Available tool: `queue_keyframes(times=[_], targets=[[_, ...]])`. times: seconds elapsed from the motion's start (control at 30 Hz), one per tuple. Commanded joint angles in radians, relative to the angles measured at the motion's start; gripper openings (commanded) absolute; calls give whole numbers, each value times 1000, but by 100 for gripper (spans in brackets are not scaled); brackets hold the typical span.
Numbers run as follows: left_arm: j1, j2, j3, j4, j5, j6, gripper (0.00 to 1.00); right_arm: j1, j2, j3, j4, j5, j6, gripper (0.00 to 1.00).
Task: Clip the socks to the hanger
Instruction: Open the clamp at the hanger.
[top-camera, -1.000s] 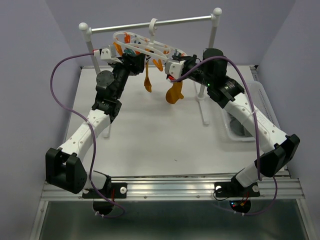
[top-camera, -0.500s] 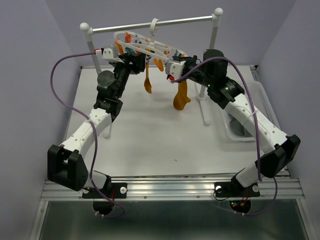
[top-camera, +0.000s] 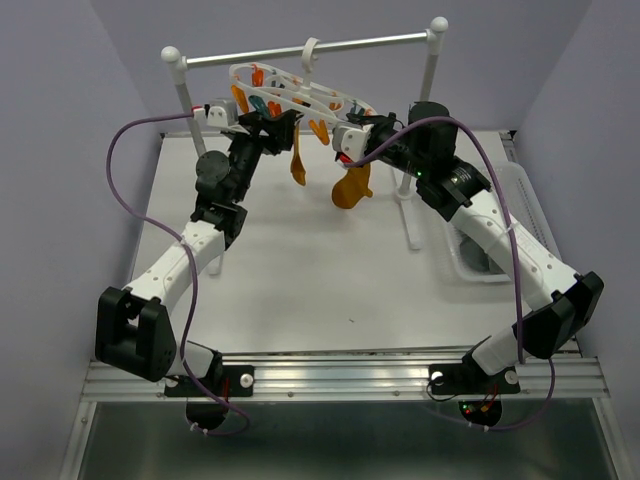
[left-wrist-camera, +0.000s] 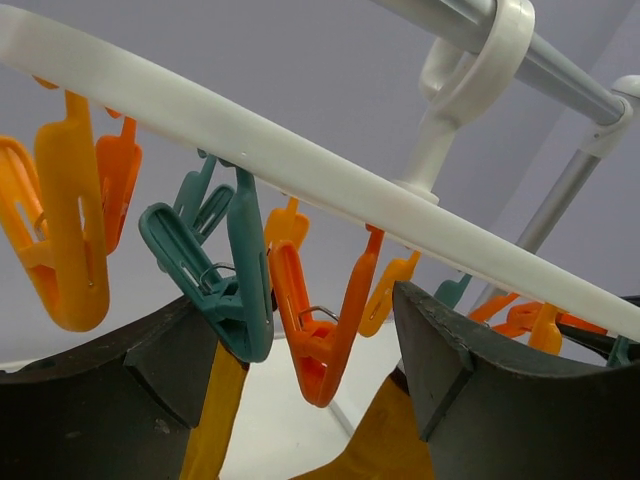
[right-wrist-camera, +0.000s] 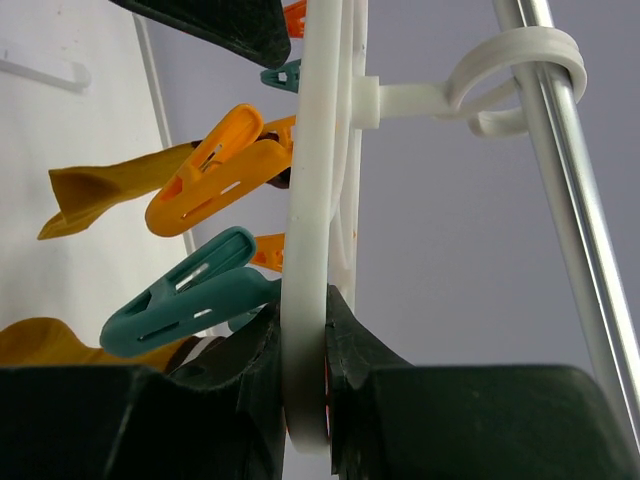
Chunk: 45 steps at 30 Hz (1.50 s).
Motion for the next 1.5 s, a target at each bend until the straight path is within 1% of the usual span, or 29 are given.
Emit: queue_keyframes(times=[0.0, 0.07, 0.1, 0.13, 0.23, 0.3, 0.33, 0.43, 0.5, 0.6, 0.7, 0.73, 0.77, 0.8, 0.83, 0.87, 0.9, 0.93, 0.97, 1.0, 1.03, 1.07, 1.13, 1.23, 1.33, 1.37, 1.47], targets=[[2, -25, -23, 104, 56, 18, 83, -5, -32, -7, 8, 57, 47, 12], [1, -40, -50, 104, 68, 21, 86, -5, -29, -3, 8, 64, 48, 11], [2, -65, -87, 104, 66, 26, 87, -5, -26, 0, 10, 71, 49, 11], [2, -77, -106, 109, 62, 21, 90, -5, -26, 0, 10, 74, 51, 11], [-1, -119, -159, 96, 97, 27, 93, -5, -29, -3, 8, 80, 52, 11], [-1, -152, -196, 87, 91, 26, 95, -5, -27, -4, 10, 87, 52, 11], [-4, -165, -245, 87, 74, 9, 95, -5, -29, -9, 10, 94, 54, 11], [-4, -198, -320, 96, 56, 9, 96, -5, -29, -15, 8, 103, 52, 11], [-4, -203, -336, 107, 65, 27, 96, -5, -29, -20, 8, 103, 52, 10], [-5, -182, -357, 177, 92, 59, 98, -5, -34, -29, 8, 98, 52, 10], [-4, -136, -371, 353, 158, 92, 99, -5, -37, -33, 7, 86, 58, 10], [-2, -123, -374, 389, 221, 98, 99, -5, -35, -33, 8, 86, 58, 10], [7, -94, -377, 433, 255, 110, 99, -5, -34, -33, 7, 86, 58, 10], [15, -79, -377, 507, 289, 111, 99, -5, -32, -33, 8, 86, 58, 9], [27, -65, -373, 535, 351, 107, 99, -5, -31, -33, 7, 86, 55, 9], [42, -51, -364, 562, 381, 89, 99, -5, -29, -33, 7, 86, 54, 9], [86, -21, -351, 578, 426, 37, 99, -5, -26, -30, 8, 89, 52, 9], [110, -4, -325, 637, 515, 4, 99, -5, -23, -27, 7, 91, 51, 9], [130, 13, -315, 676, 516, -28, 99, -5, -21, -26, 8, 94, 48, 9], [163, 50, -292, 764, 609, -80, 99, -5, -17, -23, 8, 94, 46, 8], [174, 68, -276, 791, 673, -105, 99, -5, -17, -23, 8, 95, 40, 8], [185, 99, -255, 808, 703, -126, 99, -5, -15, -23, 8, 94, 37, 8], [194, 123, -206, 826, 734, -154, 99, -5, -12, -20, 8, 97, 35, 7], [196, 150, -175, 848, 752, -165, 99, -5, -8, -18, 18, 113, 31, 7], [197, 162, -161, 869, 743, -200, 99, -5, -4, -23, 30, 132, 29, 6], [200, 165, -153, 888, 731, -226, 99, -5, -4, -29, 33, 133, 26, 6], [217, 186, -112, 928, 755, -292, 98, -5, -4, -35, 45, 143, 23, 6]])
